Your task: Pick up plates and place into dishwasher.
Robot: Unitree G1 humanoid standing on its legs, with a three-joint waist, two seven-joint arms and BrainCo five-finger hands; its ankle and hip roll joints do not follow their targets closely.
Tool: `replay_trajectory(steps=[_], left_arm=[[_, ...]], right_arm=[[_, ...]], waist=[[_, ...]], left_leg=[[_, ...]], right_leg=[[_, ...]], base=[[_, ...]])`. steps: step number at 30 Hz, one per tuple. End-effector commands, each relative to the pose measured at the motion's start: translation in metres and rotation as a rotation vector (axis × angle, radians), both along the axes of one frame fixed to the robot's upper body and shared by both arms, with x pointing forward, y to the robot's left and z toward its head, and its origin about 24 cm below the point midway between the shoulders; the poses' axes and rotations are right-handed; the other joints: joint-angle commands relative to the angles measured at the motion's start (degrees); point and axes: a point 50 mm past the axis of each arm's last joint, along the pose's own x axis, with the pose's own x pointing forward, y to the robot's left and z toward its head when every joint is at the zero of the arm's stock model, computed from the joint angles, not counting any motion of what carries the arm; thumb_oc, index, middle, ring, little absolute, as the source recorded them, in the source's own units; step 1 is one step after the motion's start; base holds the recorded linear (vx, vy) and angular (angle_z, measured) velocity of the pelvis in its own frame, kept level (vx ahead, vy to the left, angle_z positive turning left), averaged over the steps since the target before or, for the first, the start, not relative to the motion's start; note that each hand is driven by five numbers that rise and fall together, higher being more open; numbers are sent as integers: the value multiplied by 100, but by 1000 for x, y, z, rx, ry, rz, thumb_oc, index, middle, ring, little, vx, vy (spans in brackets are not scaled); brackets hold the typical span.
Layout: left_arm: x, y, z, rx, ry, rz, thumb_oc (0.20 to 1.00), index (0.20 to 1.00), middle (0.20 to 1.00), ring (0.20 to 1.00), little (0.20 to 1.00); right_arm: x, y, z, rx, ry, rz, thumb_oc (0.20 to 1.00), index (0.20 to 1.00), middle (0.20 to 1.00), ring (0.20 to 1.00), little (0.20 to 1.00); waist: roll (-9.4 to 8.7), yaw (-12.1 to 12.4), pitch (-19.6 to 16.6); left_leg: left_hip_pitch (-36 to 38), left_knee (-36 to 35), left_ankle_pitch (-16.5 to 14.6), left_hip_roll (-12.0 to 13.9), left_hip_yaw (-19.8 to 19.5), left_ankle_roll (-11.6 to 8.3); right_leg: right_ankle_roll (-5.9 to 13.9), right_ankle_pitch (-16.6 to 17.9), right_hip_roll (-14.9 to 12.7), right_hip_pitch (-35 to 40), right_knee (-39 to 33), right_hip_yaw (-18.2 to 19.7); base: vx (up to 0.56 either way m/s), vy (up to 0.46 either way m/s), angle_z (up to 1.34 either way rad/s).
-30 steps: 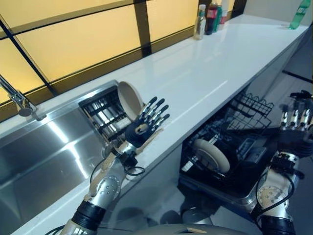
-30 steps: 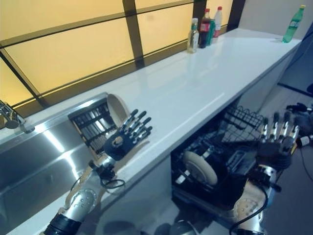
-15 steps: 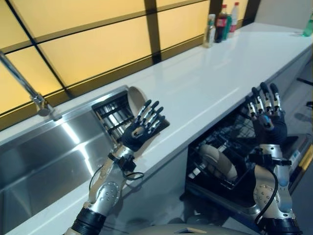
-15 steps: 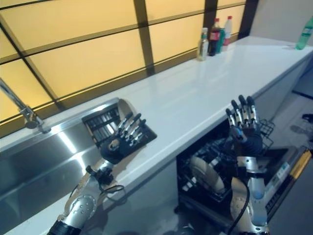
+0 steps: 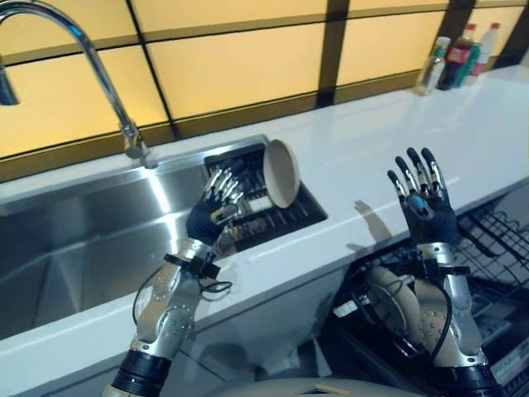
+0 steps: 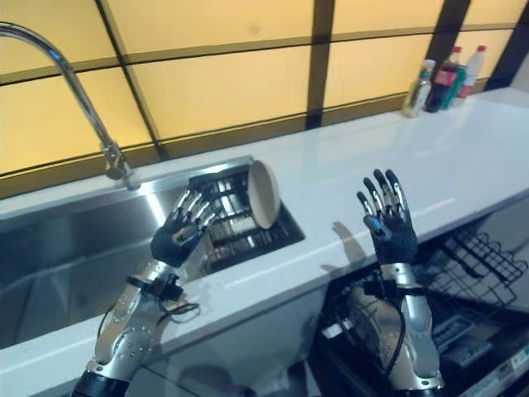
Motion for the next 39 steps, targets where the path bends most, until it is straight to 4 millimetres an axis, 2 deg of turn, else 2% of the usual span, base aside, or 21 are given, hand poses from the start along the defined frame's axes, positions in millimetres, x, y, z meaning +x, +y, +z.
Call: replay_trajectory(steps=[1, 5, 9, 10, 11, 12, 19, 22, 23, 26, 30, 36, 39], left_arm=[[3, 15, 33, 84, -188, 72, 1000, 1000, 1000, 1000, 1000], [7, 20, 38, 180, -231, 145, 1000, 1000, 1000, 1000, 1000], [17, 22, 44, 371, -292, 237, 1000, 1000, 1000, 1000, 1000], [21, 24, 46, 470, -321, 276, 1000, 1000, 1000, 1000, 1000], [22, 24, 46, 476, -324, 283, 1000, 1000, 1000, 1000, 1000], [29, 28, 50, 630, -368, 341, 1000, 1000, 1000, 1000, 1000], [49, 54, 63, 1155, -523, 496, 1000, 1000, 1000, 1000, 1000], [61, 72, 76, 1375, -588, 590, 1000, 1000, 1000, 1000, 1000], [65, 82, 86, 1500, -641, 645, 1000, 1000, 1000, 1000, 1000], [72, 92, 106, 1661, -724, 711, 1000, 1000, 1000, 1000, 1000], [80, 92, 109, 1720, -728, 713, 1000, 1000, 1000, 1000, 1000], [85, 87, 90, 1757, -703, 663, 1000, 1000, 1000, 1000, 1000], [89, 83, 90, 1777, -723, 671, 1000, 1000, 1000, 1000, 1000]], right_arm=[[13, 1, 19, -4, -86, 10, 1000, 1000, 1000, 1000, 1000], [12, -1, 14, -4, -59, 31, 1000, 1000, 1000, 1000, 1000], [14, -2, 13, -9, -35, 58, 1000, 1000, 1000, 1000, 1000], [16, -3, 12, -13, -25, 68, 1000, 1000, 1000, 1000, 1000], [16, -3, 12, -13, -24, 69, 1000, 1000, 1000, 1000, 1000], [17, -3, 10, -14, -7, 80, 1000, 1000, 1000, 1000, 1000], [14, -16, 4, -35, 49, 102, 1000, 1000, 1000, 1000, 1000], [14, -23, 1, -50, 78, 109, 1000, 1000, 1000, 1000, 1000], [13, -28, 1, -64, 89, 112, 1000, 1000, 1000, 1000, 1000], [12, -32, 4, -65, 91, 131, 1000, 1000, 1000, 1000, 1000], [14, -29, 6, -68, 81, 161, 1000, 1000, 1000, 1000, 1000], [15, -29, 3, -104, 104, 212, 1000, 1000, 1000, 1000, 1000], [15, -30, 2, -115, 108, 238, 1000, 1000, 1000, 1000, 1000]], waist=[[-171, 127, -15], [-183, 93, -61], [-173, 11, -93], [-155, -32, -112], [-153, -36, -113], [-125, -111, -153], [7, -373, -214], [71, -485, -220], [116, -556, -220], [186, -657, -208], [228, -712, -139], [229, -799, -49], [246, -861, 29]], left_leg=[[74, 398, -766, 60, -149, 269], [32, 388, -711, 114, -116, 231], [31, 388, -675, 171, -67, 199], [36, 385, -661, 192, -47, 181], [40, 382, -658, 196, -41, 178], [53, 366, -631, 222, 5, 151], [82, 319, -543, 269, 168, 90], [105, 254, -500, 294, 236, 70], [101, 234, -478, 306, 274, 53], [80, 199, -446, 308, 300, 29], [40, 220, -449, 306, 311, 15], [65, 234, -470, 327, 448, -13], [-10, 254, -441, 347, 487, -33]], right_leg=[[115, 404, 110, -316, -83, 97], [72, 360, 127, -307, -85, 76], [39, 300, 152, -297, -61, 97], [33, 282, 161, -294, -52, 114], [33, 280, 162, -292, -51, 118], [38, 266, 175, -282, -55, 152], [71, 249, 181, -283, -57, 226], [87, 235, 180, -286, -56, 250], [97, 231, 177, -295, -53, 273], [114, 227, 166, -325, -44, 294], [120, 194, 146, -380, 19, 292], [150, 163, 141, -389, 41, 332], [159, 165, 162, -489, 91, 406]], base=[[36, 22, 12], [42, 31, 6], [66, 33, 0], [48, 21, 0], [115, 36, -1], [98, 21, 0], [120, 25, -10], [117, 37, -12], [114, 39, -8], [97, 44, -1], [57, 41, -1], [85, 16, -1], [31, 14, -15]])
